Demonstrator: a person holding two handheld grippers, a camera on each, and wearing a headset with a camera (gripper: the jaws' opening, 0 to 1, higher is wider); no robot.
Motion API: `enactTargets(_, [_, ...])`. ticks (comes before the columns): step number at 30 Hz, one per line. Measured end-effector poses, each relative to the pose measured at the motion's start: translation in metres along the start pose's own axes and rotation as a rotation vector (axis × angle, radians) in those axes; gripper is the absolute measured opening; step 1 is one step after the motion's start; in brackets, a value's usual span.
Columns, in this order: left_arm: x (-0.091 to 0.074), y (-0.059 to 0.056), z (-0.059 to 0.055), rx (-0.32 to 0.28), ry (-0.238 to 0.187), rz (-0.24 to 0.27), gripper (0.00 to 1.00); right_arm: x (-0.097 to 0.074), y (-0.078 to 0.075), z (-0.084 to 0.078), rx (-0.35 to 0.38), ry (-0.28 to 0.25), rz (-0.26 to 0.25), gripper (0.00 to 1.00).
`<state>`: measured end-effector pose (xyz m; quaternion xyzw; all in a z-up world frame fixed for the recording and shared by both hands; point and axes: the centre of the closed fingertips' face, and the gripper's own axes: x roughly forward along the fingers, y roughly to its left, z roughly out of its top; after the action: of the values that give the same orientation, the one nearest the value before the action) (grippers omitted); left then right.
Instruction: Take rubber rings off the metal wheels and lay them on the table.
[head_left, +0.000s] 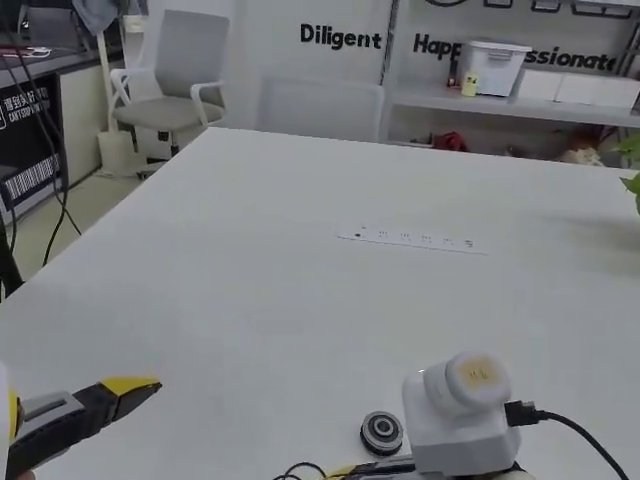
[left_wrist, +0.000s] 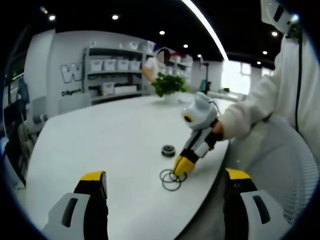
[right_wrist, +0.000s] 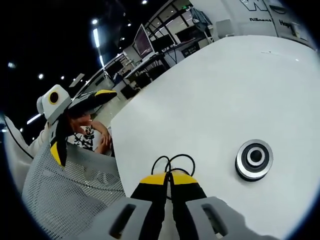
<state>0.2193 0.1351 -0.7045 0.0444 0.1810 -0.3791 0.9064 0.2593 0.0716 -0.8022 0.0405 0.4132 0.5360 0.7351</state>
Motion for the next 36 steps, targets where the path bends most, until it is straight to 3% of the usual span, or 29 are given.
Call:
enactTargets(10, [-0.003, -0.002, 0.0, 0.004, 0.015, 0.016, 0.97, -0.011, -0.001, 0.01, -0.062, -0.027, -0.008, 0.06])
enactTargets(19, [-0.005, -0.003, 0.005, 0.011, 0.019, 0.026, 0.97, -0.029, -0.011, 0.026, -0.165, -0.051, -0.036, 0.11])
enactTargets(28, [-0.002, -0.004, 0.017, 0.031, 0.024, 0.004, 0.97, -0.05, -0.022, 0.045, -0.187, -0.097, -0.059, 0.18])
enactTargets(30, [-0.002, -0.004, 0.021, 0.038, 0.029, -0.002, 0.97, -0.053, -0.027, 0.047, -0.218, -0.094, -0.078, 0.18])
enactTargets(36, [0.002, -0.001, 0.038, 0.093, 0.048, -0.032, 0.97, -0.064, -0.04, 0.056, -0.215, -0.123, -0.11, 0.21])
